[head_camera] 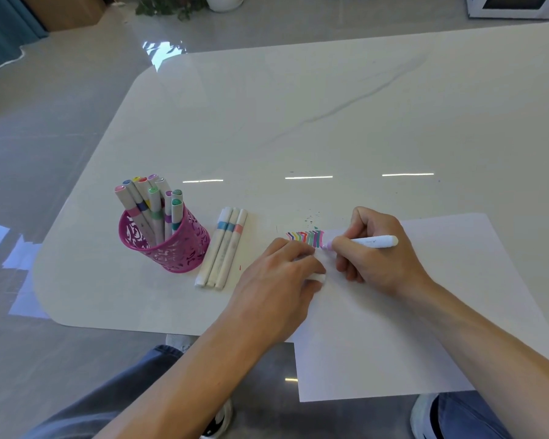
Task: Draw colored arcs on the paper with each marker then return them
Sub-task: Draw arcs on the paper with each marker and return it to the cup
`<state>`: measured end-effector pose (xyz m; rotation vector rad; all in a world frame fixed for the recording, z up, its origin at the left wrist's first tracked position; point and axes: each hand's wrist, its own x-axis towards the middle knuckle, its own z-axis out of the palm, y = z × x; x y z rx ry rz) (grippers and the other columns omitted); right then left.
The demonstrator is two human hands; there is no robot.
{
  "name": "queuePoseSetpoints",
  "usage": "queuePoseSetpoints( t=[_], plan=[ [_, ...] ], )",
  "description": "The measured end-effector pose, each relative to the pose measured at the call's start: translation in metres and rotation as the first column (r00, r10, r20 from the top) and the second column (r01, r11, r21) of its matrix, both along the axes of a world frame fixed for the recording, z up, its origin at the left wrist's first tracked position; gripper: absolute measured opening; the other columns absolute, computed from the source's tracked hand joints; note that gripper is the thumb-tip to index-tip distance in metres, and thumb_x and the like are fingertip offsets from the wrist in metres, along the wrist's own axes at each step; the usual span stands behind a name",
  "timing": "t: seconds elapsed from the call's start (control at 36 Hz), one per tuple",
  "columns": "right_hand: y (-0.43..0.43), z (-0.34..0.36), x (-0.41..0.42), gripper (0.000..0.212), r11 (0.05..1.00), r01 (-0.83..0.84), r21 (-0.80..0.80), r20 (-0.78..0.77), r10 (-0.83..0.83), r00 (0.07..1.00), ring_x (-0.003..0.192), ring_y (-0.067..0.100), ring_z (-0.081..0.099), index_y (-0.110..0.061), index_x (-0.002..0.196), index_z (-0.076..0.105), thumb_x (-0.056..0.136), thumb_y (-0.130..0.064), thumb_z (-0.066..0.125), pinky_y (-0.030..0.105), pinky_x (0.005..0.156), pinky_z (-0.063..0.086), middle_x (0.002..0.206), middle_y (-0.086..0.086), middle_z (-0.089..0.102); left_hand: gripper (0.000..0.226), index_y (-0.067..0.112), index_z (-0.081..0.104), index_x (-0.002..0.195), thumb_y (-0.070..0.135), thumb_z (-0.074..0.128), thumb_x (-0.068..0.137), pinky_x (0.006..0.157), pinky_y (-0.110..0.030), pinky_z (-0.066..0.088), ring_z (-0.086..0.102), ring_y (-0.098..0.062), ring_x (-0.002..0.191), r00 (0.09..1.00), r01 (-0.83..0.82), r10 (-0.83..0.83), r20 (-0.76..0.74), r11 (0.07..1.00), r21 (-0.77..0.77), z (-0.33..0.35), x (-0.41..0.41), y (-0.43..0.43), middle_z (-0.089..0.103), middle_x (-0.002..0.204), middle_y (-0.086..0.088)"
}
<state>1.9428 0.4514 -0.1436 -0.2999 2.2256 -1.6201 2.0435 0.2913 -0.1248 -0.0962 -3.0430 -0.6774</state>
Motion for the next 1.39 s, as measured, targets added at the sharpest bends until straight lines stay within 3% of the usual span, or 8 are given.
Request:
queuePoseSetpoints(
  t=[0.17,0.47,0.58,0.75,0.86,1.0,1.17,1.39],
  plan=[
    [0.001,-0.001,-0.001,0.026,1.0,-0.004,-0.004,0.011,0.004,1.0,0.041,0.022,0.058,-0.013,0.07,0.046,0.074,-0.023,0.069,0.025,0.039,0.042,0.053,0.01,0.068,0.016,0.025,0.075,0.107,0.025,0.067,0.092,0.093,-0.025,0.046,0.05,-0.012,0.117,1.0,0.006,-0.006,-0.026,1.0,0.002,-0.002,0.0,0.0,0.063,0.124,0.01],
    [0.002,0.003,-0.009,0.031,0.936,0.135,-0.324,0.068,-0.119,0.991,0.046,0.031,0.06,-0.009,0.077,0.048,0.089,0.0,0.075,0.03,0.041,0.044,0.063,0.02,0.069,0.013,0.015,0.075,0.102,0.018,0.065,0.095,0.085,-0.035,0.055,0.062,-0.019,0.112,0.993,0.04,-0.047,-0.108,0.997,-0.065,-0.001,0.005,0.0,0.069,0.118,0.003],
    [0.002,0.01,-0.009,0.021,0.939,0.124,-0.32,0.051,-0.114,0.992,0.05,0.029,0.064,-0.007,0.087,0.057,0.09,-0.01,0.078,0.03,0.045,0.048,0.067,0.015,0.071,0.008,0.014,0.075,0.095,0.013,0.068,0.091,0.076,-0.036,0.057,0.068,-0.019,0.102,0.987,0.034,-0.048,-0.153,0.995,-0.094,-0.001,0.007,0.0,0.072,0.107,0.005],
    [0.009,0.026,0.0,0.01,0.958,0.143,-0.247,0.016,-0.144,0.989,0.058,0.024,0.069,-0.011,0.091,0.074,0.092,-0.018,0.081,0.027,0.052,0.053,0.074,0.012,0.076,0.009,0.014,0.076,0.095,0.01,0.073,0.086,0.082,-0.035,0.053,0.068,-0.02,0.091,0.978,0.016,-0.038,-0.205,0.994,-0.109,0.0,0.006,-0.001,0.073,0.096,0.005],
    [0.018,0.038,0.011,0.017,0.964,0.124,-0.235,0.053,-0.115,0.992,0.065,0.022,0.072,-0.011,0.091,0.082,0.1,-0.015,0.068,0.027,0.056,0.057,0.082,0.011,0.078,0.013,0.02,0.075,0.101,0.017,0.073,0.088,0.078,-0.031,0.052,0.062,-0.017,0.085,0.976,-0.054,0.053,-0.209,0.999,0.001,0.004,0.009,-0.002,0.07,0.091,0.008],
    [0.023,0.052,0.025,0.032,0.953,0.11,-0.281,0.119,-0.079,0.99,0.072,0.029,0.075,-0.015,0.084,0.082,0.103,-0.012,0.057,0.032,0.064,0.061,0.086,0.013,0.08,0.022,0.036,0.071,0.115,0.041,0.064,0.094,0.069,-0.007,0.043,0.059,0.001,0.081,0.967,-0.237,0.252,-0.02,0.933,0.271,0.008,0.012,0.0,0.066,0.084,0.02],
    [0.024,0.058,0.03,0.013,0.955,0.103,-0.278,0.104,-0.077,0.992,0.067,0.031,0.075,-0.018,0.08,0.066,0.086,-0.026,0.057,0.037,0.063,0.06,0.083,0.016,0.08,0.015,0.039,0.065,0.106,0.027,0.062,0.097,0.074,-0.013,0.052,0.068,0.0,0.078,0.937,-0.349,0.288,0.2,0.717,0.603,0.011,0.009,0.002,0.073,0.084,0.021],
    [0.021,0.059,0.032,0.013,0.973,0.061,-0.223,0.091,-0.041,0.995,0.068,0.033,0.076,-0.025,0.072,0.067,0.083,-0.026,0.061,0.039,0.064,0.061,0.081,0.017,0.079,0.019,0.043,0.067,0.102,0.025,0.062,0.098,0.076,-0.016,0.053,0.069,-0.003,0.08,0.949,-0.315,0.238,0.207,0.695,0.647,0.01,0.006,0.002,0.074,0.086,0.018]
  ],
)
